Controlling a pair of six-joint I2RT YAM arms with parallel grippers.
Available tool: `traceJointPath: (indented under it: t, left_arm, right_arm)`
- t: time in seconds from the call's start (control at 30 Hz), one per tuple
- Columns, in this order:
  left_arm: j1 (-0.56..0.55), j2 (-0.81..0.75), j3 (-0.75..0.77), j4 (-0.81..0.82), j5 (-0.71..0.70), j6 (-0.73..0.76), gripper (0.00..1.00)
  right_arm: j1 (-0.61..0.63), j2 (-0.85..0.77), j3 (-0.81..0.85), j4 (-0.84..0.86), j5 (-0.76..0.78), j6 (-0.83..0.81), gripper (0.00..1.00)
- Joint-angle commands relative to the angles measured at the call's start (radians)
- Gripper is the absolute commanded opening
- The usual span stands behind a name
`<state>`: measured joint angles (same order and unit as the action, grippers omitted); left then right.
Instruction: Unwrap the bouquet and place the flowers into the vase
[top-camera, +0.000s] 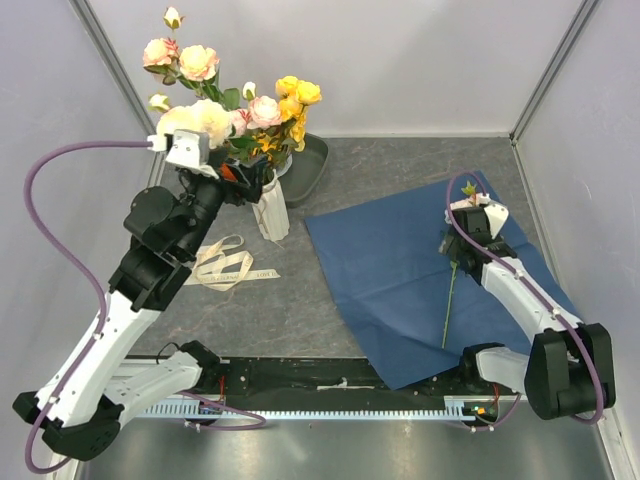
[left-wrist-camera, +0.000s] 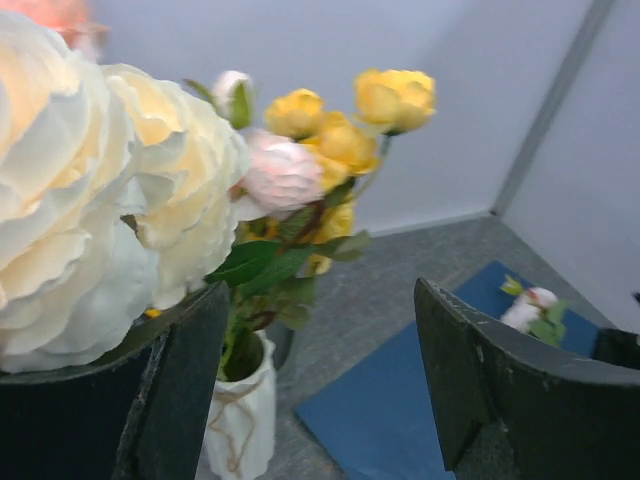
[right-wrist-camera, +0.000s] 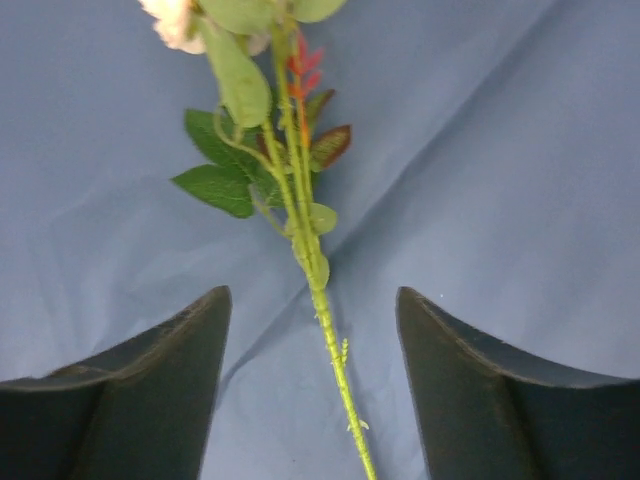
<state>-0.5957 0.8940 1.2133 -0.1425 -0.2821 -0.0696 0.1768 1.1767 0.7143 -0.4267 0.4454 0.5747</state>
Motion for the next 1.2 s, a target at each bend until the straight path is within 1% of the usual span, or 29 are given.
traceJointPath:
  t: [0.0,0.03,0.07,0.13,0.23,0.3,0.33,0.37,0.5,0.53,0.67,0.83,0.97,1.0,1.03,1.1,1.13,1.17]
  left_arm:
    - [0.002,0.081,0.024,0.021,0.353,-0.079,0.8]
    - [0.002,0.1,0.031,0.017,0.406,-0.09,0.79]
    - [0.002,0.124,0.038,0.015,0.497,-0.098,0.78]
    - [0.002,0.147,0.051,0.018,0.602,-0.13,0.77]
    - [0.0,0.171,0.054,0.038,0.69,-0.163,0.76]
    - [0.0,0.177,0.051,0.05,0.712,-0.171,0.75]
    - [0.0,0.178,0.051,0.052,0.718,-0.176,0.75]
    - [0.0,0.181,0.049,0.053,0.719,-0.177,0.75]
    - [0.0,0.189,0.049,0.054,0.725,-0.18,0.75]
    - [-0.001,0.191,0.049,0.055,0.733,-0.183,0.75]
    - [-0.001,0.197,0.052,0.058,0.755,-0.193,0.75]
    - [-0.001,0.212,0.057,0.058,0.774,-0.199,0.75]
    - [-0.001,0.229,0.06,0.064,0.807,-0.21,0.75]
    - [-0.001,0.232,0.06,0.069,0.819,-0.213,0.75]
    - [-0.001,0.235,0.058,0.072,0.843,-0.217,0.75]
    - [-0.001,0.243,0.057,0.09,0.871,-0.228,0.73]
    - [-0.001,0.243,0.058,0.095,0.902,-0.234,0.71]
    - [-0.001,0.247,0.06,0.11,0.917,-0.24,0.69]
  right_arm:
    - [-0.039,0.026,-0.055,0.091,-0.011,0.019,0.65]
    - [-0.04,0.031,-0.067,0.095,-0.01,0.019,0.61]
    - [-0.04,0.035,-0.076,0.1,-0.011,0.019,0.58]
    - [-0.043,0.047,-0.104,0.112,-0.022,0.024,0.58]
    - [-0.059,0.057,-0.133,0.138,-0.082,0.039,0.57]
    - [-0.063,0.064,-0.144,0.157,-0.093,0.048,0.55]
    - [-0.063,0.067,-0.153,0.169,-0.109,0.048,0.5]
    - [-0.065,0.073,-0.157,0.175,-0.119,0.048,0.43]
    - [-0.068,0.096,-0.165,0.193,-0.142,0.042,0.25]
    - [-0.068,0.098,-0.161,0.195,-0.146,0.039,0.16]
    - [-0.065,0.103,-0.142,0.189,-0.152,0.025,0.01]
    - [-0.065,0.029,-0.087,0.148,-0.111,-0.01,0.0]
    - [-0.066,-0.107,-0.052,0.15,-0.138,-0.044,0.0]
    - [-0.065,-0.132,-0.043,0.16,-0.161,-0.056,0.0]
    - [-0.066,-0.158,-0.042,0.193,-0.234,-0.068,0.0]
    - [-0.063,-0.236,-0.044,0.233,-0.316,-0.09,0.0]
    - [-0.063,-0.259,-0.045,0.273,-0.411,-0.091,0.0]
    - [-0.063,-0.302,-0.045,0.298,-0.442,-0.093,0.0]
